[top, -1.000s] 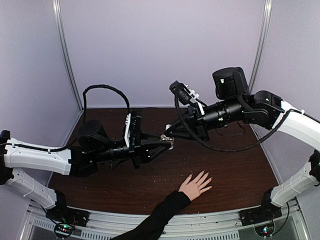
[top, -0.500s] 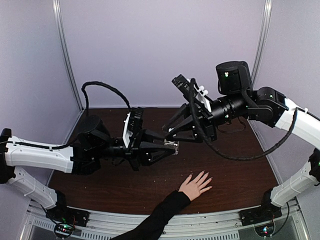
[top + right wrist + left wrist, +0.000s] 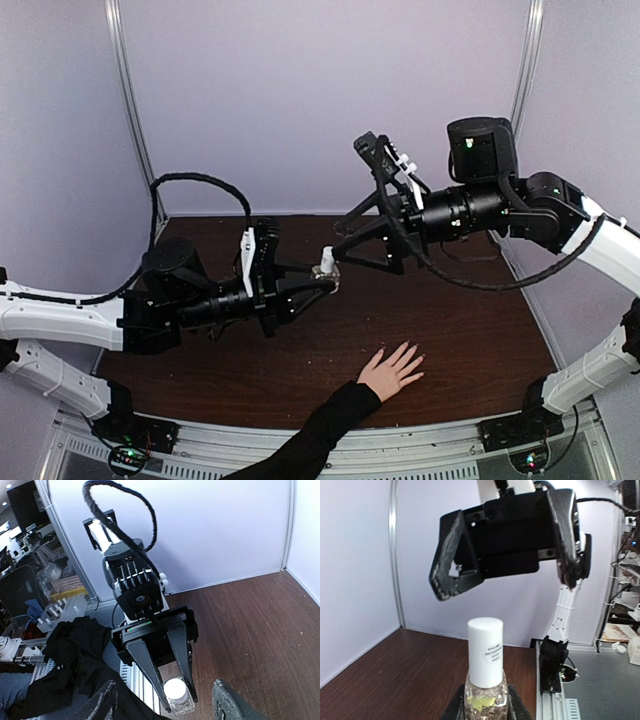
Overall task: Paint the nails
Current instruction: Unscrew the nail polish bottle cap from the nail polish bottle.
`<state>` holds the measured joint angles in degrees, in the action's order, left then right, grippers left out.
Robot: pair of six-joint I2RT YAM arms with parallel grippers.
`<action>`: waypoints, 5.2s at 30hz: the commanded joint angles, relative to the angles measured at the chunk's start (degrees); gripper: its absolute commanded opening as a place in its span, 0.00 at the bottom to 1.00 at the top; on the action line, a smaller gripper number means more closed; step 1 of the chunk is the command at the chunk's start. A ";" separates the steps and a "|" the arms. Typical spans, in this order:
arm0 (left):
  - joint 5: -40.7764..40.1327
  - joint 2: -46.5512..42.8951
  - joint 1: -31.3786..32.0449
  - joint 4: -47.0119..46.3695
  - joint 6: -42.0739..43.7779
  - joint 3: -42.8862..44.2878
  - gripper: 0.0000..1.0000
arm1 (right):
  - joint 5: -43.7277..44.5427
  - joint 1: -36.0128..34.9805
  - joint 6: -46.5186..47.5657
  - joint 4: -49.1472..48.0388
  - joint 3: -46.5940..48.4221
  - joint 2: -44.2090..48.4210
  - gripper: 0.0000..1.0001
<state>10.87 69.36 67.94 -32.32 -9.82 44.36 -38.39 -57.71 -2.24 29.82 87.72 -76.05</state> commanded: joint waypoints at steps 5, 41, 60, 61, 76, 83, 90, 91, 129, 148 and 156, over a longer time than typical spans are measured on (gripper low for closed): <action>-14.76 1.48 0.17 6.77 2.40 3.69 0.00 | 16.04 0.32 -8.02 3.39 3.13 -2.05 0.57; -18.38 2.27 0.51 5.35 0.53 4.11 0.00 | 16.84 0.23 -12.64 3.67 4.19 -8.13 0.00; 10.69 3.13 0.42 -7.26 -2.60 2.92 0.00 | 3.34 0.23 0.84 1.62 4.94 -4.00 0.00; 10.71 3.14 0.44 -7.55 -2.71 2.82 0.00 | 3.28 0.23 1.10 1.90 5.20 -4.06 0.00; -3.38 2.58 0.42 2.20 -0.46 3.34 0.35 | 15.55 0.32 3.22 7.67 7.92 -5.60 0.00; -4.51 2.69 0.44 5.36 0.97 4.39 0.44 | 15.36 0.36 4.05 10.18 10.17 -7.87 0.00; -5.26 3.83 0.39 7.55 1.31 5.83 0.45 | 14.74 0.32 4.78 12.98 12.45 -9.43 0.00; -5.66 3.82 0.43 7.53 1.32 5.84 0.43 | 14.59 0.32 4.79 13.18 12.58 -9.58 0.00; 12.98 1.75 0.15 -1.54 0.72 3.95 0.00 | -11.23 0.40 11.90 9.74 12.10 -7.14 0.39; -20.36 0.09 0.17 8.75 6.06 4.62 0.00 | 24.70 0.67 -4.50 9.10 8.85 -2.83 1.00; -22.94 2.54 0.17 10.08 6.83 6.64 0.00 | 23.50 0.89 -8.02 14.01 12.86 -8.86 1.00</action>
<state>-9.17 70.89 68.10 -21.10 -4.21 48.40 -16.25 -57.12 -6.48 40.75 97.49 -81.34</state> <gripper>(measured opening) 0.217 0.997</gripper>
